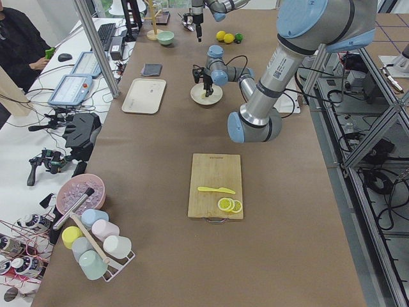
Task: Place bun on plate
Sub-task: 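Carry the bun with the left gripper and lower it onto the white plate, then open the left gripper and lift it away from the plate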
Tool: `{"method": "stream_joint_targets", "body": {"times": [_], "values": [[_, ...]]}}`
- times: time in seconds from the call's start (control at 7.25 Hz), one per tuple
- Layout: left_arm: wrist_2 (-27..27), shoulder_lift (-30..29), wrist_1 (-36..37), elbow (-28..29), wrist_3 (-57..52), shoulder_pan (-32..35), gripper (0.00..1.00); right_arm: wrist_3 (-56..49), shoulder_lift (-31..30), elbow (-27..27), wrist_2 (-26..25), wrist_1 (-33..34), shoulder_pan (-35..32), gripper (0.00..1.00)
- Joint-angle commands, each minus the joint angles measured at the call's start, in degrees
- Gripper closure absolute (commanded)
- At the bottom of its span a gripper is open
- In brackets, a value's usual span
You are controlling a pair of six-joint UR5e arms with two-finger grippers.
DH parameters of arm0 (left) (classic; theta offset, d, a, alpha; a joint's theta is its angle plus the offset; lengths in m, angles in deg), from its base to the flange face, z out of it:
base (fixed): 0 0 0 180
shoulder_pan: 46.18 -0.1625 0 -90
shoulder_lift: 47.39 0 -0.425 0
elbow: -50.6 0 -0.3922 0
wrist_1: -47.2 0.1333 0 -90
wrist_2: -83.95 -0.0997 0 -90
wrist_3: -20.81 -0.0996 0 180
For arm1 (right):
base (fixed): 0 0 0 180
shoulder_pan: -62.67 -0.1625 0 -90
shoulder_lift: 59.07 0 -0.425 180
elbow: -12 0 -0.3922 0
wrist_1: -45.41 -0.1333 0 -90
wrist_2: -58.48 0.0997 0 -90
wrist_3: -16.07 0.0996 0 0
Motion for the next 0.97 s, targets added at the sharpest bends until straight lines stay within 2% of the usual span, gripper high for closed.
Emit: {"method": "stream_joint_targets", "body": {"times": [0.0,0.14,0.28,0.41,0.55,0.83], "values": [[0.05,-0.02,-0.05,-0.48,0.00,0.21,0.14,-0.02,0.09,0.00,0.09,0.00,0.07,0.00],[3.35,0.41,0.38,-2.75,-0.61,4.65,0.11,-0.02,0.18,0.00,1.48,0.00,-0.97,0.00],[13.31,4.24,1.00,-5.29,-1.66,10.62,0.03,-0.19,0.09,-0.53,3.06,0.00,-3.42,0.00],[16.71,11.50,1.26,-11.06,-12.11,15.98,0.03,-2.89,0.09,-0.70,4.12,0.35,-5.79,0.00],[19.36,19.32,2.83,-13.30,-27.53,22.04,0.03,-5.18,0.00,-0.10,4.56,0.52,-6.95,0.00],[28.30,26.13,14.03,-11.92,-63.54,39.76,0.03,-6.16,-0.78,0.35,4.13,0.61,-7.83,0.00]]}}
